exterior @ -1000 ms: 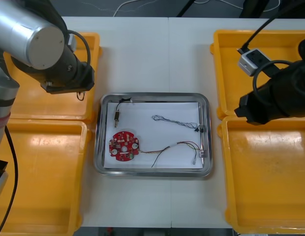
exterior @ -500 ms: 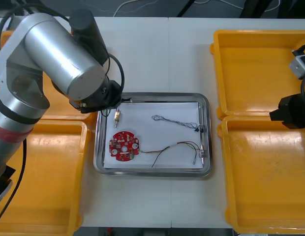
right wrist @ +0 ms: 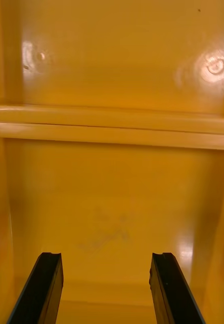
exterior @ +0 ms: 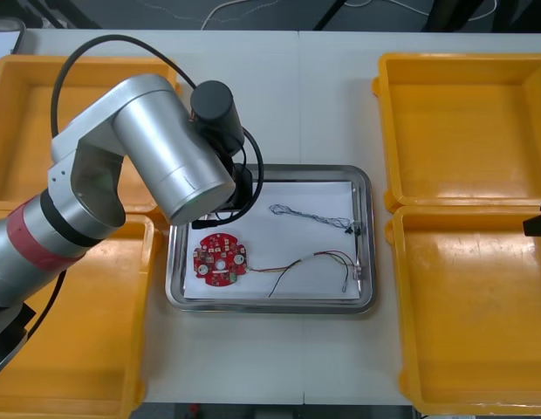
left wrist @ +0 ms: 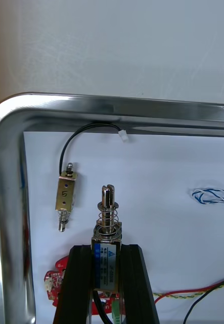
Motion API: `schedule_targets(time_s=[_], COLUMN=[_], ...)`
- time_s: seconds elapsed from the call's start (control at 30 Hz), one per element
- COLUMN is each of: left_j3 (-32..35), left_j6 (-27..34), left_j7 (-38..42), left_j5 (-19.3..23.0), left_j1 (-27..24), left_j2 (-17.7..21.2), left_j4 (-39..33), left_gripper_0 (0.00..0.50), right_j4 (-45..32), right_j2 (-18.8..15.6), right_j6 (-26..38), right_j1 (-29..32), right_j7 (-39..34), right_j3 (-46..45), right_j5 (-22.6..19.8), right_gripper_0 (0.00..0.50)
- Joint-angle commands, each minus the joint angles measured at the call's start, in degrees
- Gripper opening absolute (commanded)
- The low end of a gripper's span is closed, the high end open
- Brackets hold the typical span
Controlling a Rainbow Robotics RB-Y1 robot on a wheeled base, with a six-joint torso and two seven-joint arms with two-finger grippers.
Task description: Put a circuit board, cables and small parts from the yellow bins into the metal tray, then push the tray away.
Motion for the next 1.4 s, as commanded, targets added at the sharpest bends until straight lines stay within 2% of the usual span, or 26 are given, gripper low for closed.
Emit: schedule_targets(time_s=[0.03,0.13,0.47,0.9,0.93,0.97,1.03,1.07,1.1,1.13,1.3,1.4], left_j3=[-3.88,-5.2,-7.31,-8.01,-8.01,-8.01,-8.01,-8.01,-8.01,-7.75,-5.82,-3.53], left_j6=[-3.09,-5.2,-10.21,-10.48,-10.48,-10.48,-10.48,-10.48,-10.48,-10.48,-9.95,-6.87], left_j7=[2.13,2.13,0.9,0.99,0.99,1.08,1.16,1.25,1.34,1.43,1.43,1.25], left_j5=[-2.39,-3.45,-5.03,-5.29,-5.29,-5.29,-5.38,-5.56,-5.56,-5.56,-4.59,-3.27], left_j1=[-3.41,-3.41,-3.85,-3.77,-3.77,-3.77,-3.77,-3.85,-3.85,-3.85,-3.94,-4.64], left_j2=[-2.2,-2.73,-4.4,-4.4,-4.49,-4.4,-4.4,-4.4,-4.4,-4.4,-4.49,-4.49], left_j4=[2.66,5.39,11.98,12.77,12.77,12.77,12.77,12.6,12.51,12.16,10.13,7.76], left_gripper_0=[0.0,0.0,0.0,0.001,0.108,0.193,0.269,0.37,0.391,0.437,0.485,0.5], right_j4=[-0.61,0.89,2.2,2.2,2.2,2.2,2.2,2.03,2.03,1.85,1.32,1.32], right_j2=[-3.48,-3.57,-3.57,-3.57,-3.57,-3.57,-3.57,-3.57,-3.57,-3.57,-3.57,-3.57], right_j6=[0.17,0.17,0.17,0.17,0.17,0.17,0.17,0.17,0.17,0.17,0.17,0.17], right_j1=[2.15,2.24,2.15,2.24,2.24,2.24,2.24,2.24,2.24,2.24,1.88,0.65], right_j7=[-4.47,-6.85,-6.49,-5.53,-5.35,-5.18,-5.0,-4.74,-4.74,-4.47,-4.21,-4.12], right_j3=[-2.04,-2.04,-1.95,-1.69,-1.69,-1.69,-1.6,-1.6,-1.6,-1.6,-1.42,-0.55], right_j5=[0.44,-0.09,0.17,-1.23,-1.41,-1.59,-1.67,-1.94,-2.02,-2.2,-3.43,-4.75], right_gripper_0=[0.5,0.5,0.5,0.5,0.5,0.5,0.5,0.5,0.5,0.5,0.5,0.5])
